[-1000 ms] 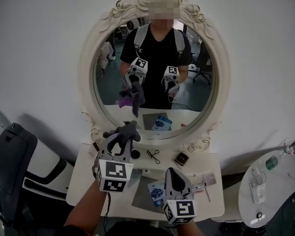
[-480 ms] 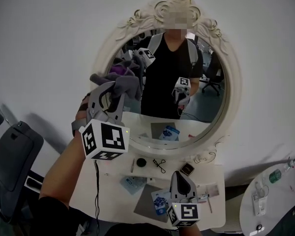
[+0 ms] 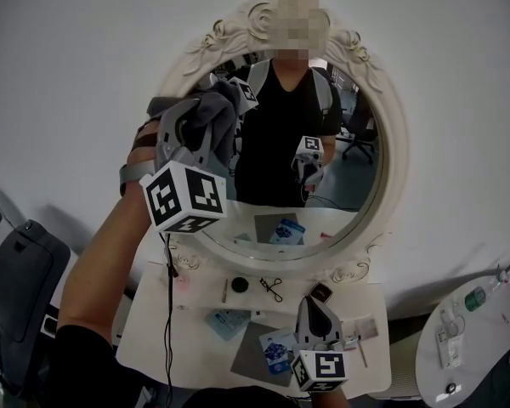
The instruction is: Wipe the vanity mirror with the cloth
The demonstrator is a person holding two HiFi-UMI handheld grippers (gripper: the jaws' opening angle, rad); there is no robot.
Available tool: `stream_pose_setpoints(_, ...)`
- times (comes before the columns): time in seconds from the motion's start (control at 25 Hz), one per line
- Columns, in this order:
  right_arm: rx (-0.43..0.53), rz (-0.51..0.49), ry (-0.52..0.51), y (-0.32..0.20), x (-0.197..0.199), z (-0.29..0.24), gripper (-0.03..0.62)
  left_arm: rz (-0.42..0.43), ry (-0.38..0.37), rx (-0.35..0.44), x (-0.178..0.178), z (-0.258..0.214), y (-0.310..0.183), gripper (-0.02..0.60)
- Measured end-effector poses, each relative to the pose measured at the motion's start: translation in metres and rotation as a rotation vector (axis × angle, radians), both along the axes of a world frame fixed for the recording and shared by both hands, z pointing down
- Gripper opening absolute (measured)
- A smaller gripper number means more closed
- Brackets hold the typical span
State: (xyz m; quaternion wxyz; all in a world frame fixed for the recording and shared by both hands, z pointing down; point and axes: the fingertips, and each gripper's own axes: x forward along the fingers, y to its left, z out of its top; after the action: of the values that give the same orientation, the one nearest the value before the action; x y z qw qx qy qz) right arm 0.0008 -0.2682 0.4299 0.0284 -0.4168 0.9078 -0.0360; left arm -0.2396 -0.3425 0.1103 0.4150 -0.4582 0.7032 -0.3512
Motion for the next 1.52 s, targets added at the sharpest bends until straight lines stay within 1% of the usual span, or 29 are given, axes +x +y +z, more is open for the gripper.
stream_pose_setpoints(0.12,-0.011,0.006,-0.002,-0.002,0.000,0.001,0.011,-0.004,-0.040,0.039,0.000,0.002,-0.002,0.083)
stream_pose_setpoints(0.2,-0.019,0.008,0.000,-0.005,-0.002,0.004,0.011,0.009,-0.047,0.047,0.001,0.007,-0.003,0.081)
stream_pose_setpoints(0.36,-0.028,-0.001,0.013,-0.006,-0.010,0.009,0.011,0.054,-0.033,0.021,0.002,0.027,-0.005,0.077)
stream_pose_setpoints(0.48,-0.029,-0.014,0.021,-0.005,-0.018,0.010,0.011,0.067,-0.036,-0.004,0.002,0.042,-0.005,0.077)
stream_pose_setpoints(0.72,-0.028,-0.038,0.035,0.000,-0.034,0.010,0.011,0.081,-0.007,-0.073,0.001,0.091,-0.008,0.075)
stream_pose_setpoints(0.88,-0.021,-0.042,0.046,0.004,-0.038,0.008,0.011,0.097,0.040,-0.124,-0.003,0.128,-0.006,0.075)
stream_pose_setpoints(1.04,-0.025,-0.044,0.055,0.012,-0.039,0.011,0.011,0.092,0.032,-0.179,-0.005,0.164,-0.006,0.075)
stream_pose_setpoints(1.24,-0.029,-0.035,0.067,0.021,-0.037,0.011,0.011,0.084,0.071,-0.251,-0.009,0.208,-0.007,0.076)
stream_pose_setpoints(1.36,-0.036,-0.017,0.067,0.026,-0.031,0.010,0.011,0.079,0.105,-0.320,-0.011,0.246,-0.007,0.075)
stream_pose_setpoints(1.52,-0.035,0.006,0.074,0.031,-0.022,0.009,0.011,0.060,0.140,-0.420,-0.022,0.309,-0.005,0.076)
